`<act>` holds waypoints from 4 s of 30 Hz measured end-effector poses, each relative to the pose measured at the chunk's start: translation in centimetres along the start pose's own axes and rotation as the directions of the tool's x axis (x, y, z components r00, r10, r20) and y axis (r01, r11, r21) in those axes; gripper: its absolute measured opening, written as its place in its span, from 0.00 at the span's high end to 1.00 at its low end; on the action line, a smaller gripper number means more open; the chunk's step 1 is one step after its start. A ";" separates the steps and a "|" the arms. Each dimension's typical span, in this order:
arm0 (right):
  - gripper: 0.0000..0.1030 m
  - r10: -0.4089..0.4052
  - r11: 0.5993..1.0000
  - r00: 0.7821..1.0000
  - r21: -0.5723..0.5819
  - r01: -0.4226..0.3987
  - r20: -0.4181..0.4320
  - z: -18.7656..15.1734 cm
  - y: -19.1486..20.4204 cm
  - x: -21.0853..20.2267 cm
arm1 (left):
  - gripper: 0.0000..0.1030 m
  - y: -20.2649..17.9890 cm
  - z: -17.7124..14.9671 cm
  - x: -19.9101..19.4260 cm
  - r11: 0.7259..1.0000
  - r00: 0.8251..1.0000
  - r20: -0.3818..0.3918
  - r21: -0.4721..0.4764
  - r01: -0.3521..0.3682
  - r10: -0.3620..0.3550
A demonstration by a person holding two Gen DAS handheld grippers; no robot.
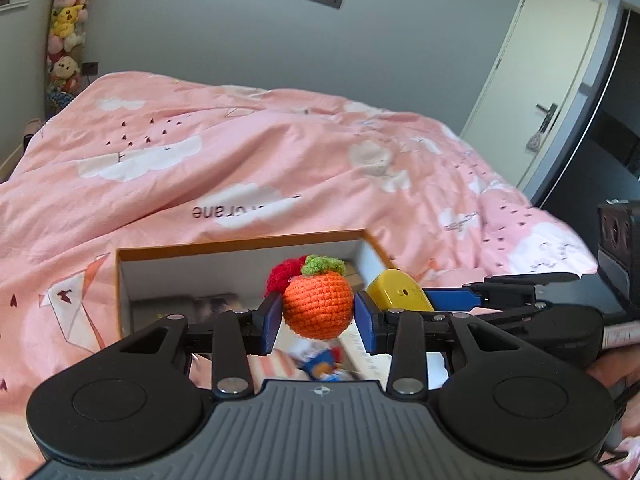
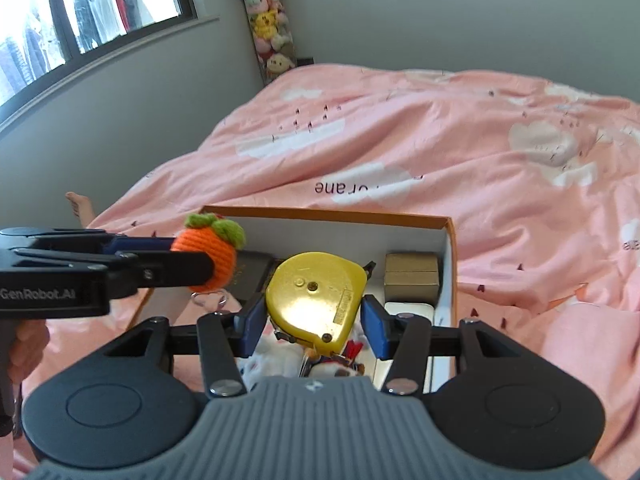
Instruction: Organize objects
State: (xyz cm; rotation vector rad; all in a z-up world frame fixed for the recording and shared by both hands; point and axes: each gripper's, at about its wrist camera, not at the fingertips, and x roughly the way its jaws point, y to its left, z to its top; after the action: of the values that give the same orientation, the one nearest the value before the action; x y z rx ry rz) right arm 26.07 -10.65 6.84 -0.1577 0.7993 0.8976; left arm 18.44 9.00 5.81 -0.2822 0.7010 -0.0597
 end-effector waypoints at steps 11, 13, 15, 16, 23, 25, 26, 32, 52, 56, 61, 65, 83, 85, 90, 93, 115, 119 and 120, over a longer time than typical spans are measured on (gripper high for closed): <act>0.48 -0.007 1.000 0.985 0.007 0.008 -0.170 2.3 -2.3 11.7 | 0.57 3.2 0.9 5.6 0.999 0.995 -0.097 0.004 -0.038 0.039; 0.48 -0.012 1.000 0.980 -0.013 0.010 -0.196 2.4 -2.2 13.4 | 0.57 3.6 1.1 6.5 0.999 0.993 -0.111 0.002 -0.044 0.044; 0.48 -0.025 0.999 0.976 -0.044 0.016 -0.217 2.5 -2.0 14.9 | 0.57 4.0 1.2 7.4 0.999 0.991 -0.127 -0.002 -0.050 0.050; 0.48 -0.033 0.998 0.973 -0.056 0.021 -0.229 2.5 -1.9 15.7 | 0.57 4.1 1.2 7.7 0.999 0.990 -0.132 -0.006 -0.049 0.048; 0.48 -0.111 0.979 0.957 -0.195 0.060 -0.267 2.1 -1.4 18.8 | 0.57 4.9 1.3 9.8 0.999 0.986 -0.163 -0.020 -0.048 0.044; 0.48 -0.128 0.967 0.954 -0.246 0.061 -0.269 2.0 -0.9 19.0 | 0.57 5.0 1.3 10.1 0.999 0.985 -0.170 -0.023 -0.043 0.039; 0.48 -0.138 0.962 0.953 -0.265 0.064 -0.271 1.9 -0.7 19.0 | 0.57 5.0 1.3 10.3 0.999 0.984 -0.172 -0.024 -0.042 0.037; 0.47 -0.177 0.936 0.950 -0.343 0.082 -0.258 1.7 -0.2 19.1 | 0.57 5.0 1.3 10.5 0.999 0.984 -0.176 -0.034 -0.041 0.034; 0.47 -0.133 0.971 0.981 -0.215 0.101 -0.140 2.2 -3.2 11.3 | 0.57 4.3 0.4 13.3 0.992 0.952 -0.305 -0.119 -0.043 0.004; 0.47 -0.117 0.979 0.982 -0.182 0.090 -0.145 1.9 -3.3 10.8 | 0.57 4.3 0.0 13.7 0.990 0.942 -0.335 -0.130 -0.049 0.003; 0.47 -0.115 0.982 0.983 -0.168 0.090 -0.146 1.4 -3.4 10.4 | 0.54 3.9 -0.1 13.5 0.990 0.940 -0.340 -0.116 -0.074 0.030; 0.46 -0.107 0.984 0.984 -0.158 0.083 -0.145 1.0 -3.4 9.8 | 0.46 3.1 -0.1 12.5 0.993 0.948 -0.312 -0.078 -0.092 0.063; 0.18 -0.041 0.998 0.998 -0.042 0.039 -0.050 0.0 -1.7 0.7 | 0.13 -2.7 1.2 -0.5 0.971 0.973 0.062 0.076 -0.227 0.223; 0.15 -0.034 0.999 0.999 -0.029 0.033 -0.008 0.2 -1.0 -0.9 | 0.13 -3.5 1.3 -2.5 0.963 0.962 0.114 0.082 -0.257 0.247; 0.02 -0.011 1.000 0.993 -0.020 0.014 0.119 0.1 1.4 -4.9 | 0.07 -5.2 0.7 -7.2 0.936 0.908 0.271 0.060 -0.347 0.319; 0.01 -0.037 0.999 0.971 -0.016 0.042 0.238 -0.5 2.8 -7.2 | 0.00 -5.9 -0.4 -9.1 0.912 0.858 0.357 0.039 -0.409 0.369; 0.01 -0.194 0.978 0.926 -0.006 0.207 0.324 -8.5 5.4 -5.8 | 0.00 -3.6 -9.2 -5.3 0.913 0.892 0.198 -0.045 -0.406 0.406; 0.01 -0.200 0.978 0.940 -0.004 0.209 0.277 -9.7 4.7 -4.2 | 0.00 -3.3 -9.8 -4.9 0.909 0.891 0.184 -0.046 -0.415 0.416; 0.01 -0.198 0.979 0.944 0.001 0.205 0.263 -9.9 4.5 -3.9 | 0.00 -3.3 -9.9 -4.8 0.908 0.891 0.180 -0.042 -0.416 0.417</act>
State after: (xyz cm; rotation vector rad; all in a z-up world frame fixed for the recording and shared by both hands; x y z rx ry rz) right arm 15.83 -14.61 3.37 -0.1381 0.5138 0.7169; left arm 8.55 4.24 2.49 -0.1319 0.5636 0.3752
